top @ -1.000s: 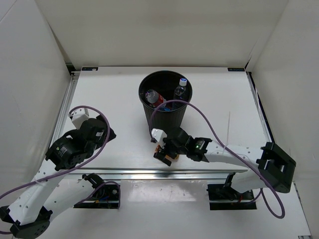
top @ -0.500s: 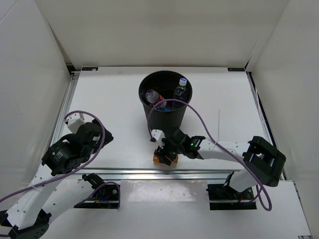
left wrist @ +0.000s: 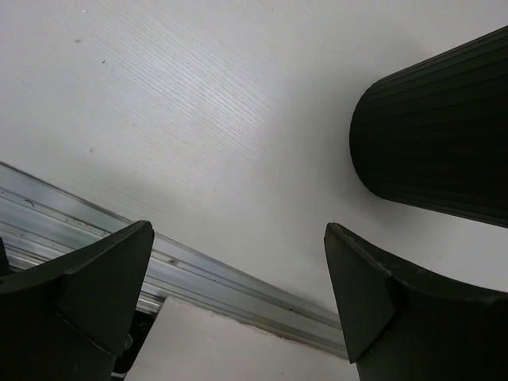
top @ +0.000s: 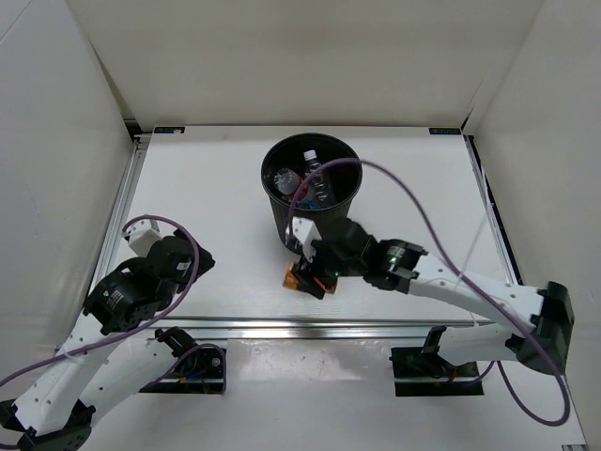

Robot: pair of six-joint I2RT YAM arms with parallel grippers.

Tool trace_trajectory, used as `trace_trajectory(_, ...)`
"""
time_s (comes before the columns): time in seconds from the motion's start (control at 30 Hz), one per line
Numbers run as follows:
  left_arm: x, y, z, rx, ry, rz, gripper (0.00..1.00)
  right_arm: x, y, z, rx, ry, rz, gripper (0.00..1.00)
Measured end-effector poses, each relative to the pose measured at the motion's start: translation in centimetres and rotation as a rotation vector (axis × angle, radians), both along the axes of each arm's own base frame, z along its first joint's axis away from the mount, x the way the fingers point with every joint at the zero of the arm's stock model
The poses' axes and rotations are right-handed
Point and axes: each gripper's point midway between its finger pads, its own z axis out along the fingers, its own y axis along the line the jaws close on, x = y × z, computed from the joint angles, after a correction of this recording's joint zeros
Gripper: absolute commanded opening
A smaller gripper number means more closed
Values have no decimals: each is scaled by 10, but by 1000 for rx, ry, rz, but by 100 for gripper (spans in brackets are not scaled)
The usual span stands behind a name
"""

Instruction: Put the plastic bottles in the bin

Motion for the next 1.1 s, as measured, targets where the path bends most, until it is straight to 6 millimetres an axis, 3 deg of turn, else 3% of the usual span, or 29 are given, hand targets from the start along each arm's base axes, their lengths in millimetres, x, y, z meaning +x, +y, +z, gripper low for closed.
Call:
trace_trajectory(0.17,9,-6,4,-15,-35,-9,100,34,20,137,212,-212,-99,23)
trace_trajectory(0.23,12,-9,2,-9,-36,-15,100,64,24,196,285,-327,-175,23)
trace_trajectory(0.33,18,-14,-1,1,-34,-28,100,114,24,255,337,-453,-287,27)
trace_trajectory(0.4,23,-19,-1,8,-33,-40,100,150,24,278,344,-518,-358,56)
trace_trajectory(0.43,26,-21,-1,11,-33,-47,100,167,22,280,334,-537,-390,81)
trace_trajectory(0.5,29,-25,-3,21,-26,-60,100,191,17,267,287,-540,-440,99)
trace_trajectory(0.6,32,-27,-5,42,-12,-72,100,213,9,236,197,-508,-510,99)
trace_trajectory(0.7,34,-28,-1,51,-13,-76,100,210,1,210,134,-452,-547,99)
trace_trajectory(0.83,34,-22,11,47,-35,-46,100,200,-24,205,147,-338,-698,99)
trace_trajectory(1.0,34,-17,30,30,-78,-13,100,198,-78,218,205,-98,-857,99)
trace_trajectory(1.1,36,-4,30,85,-83,39,100,179,-95,196,185,48,-884,99)
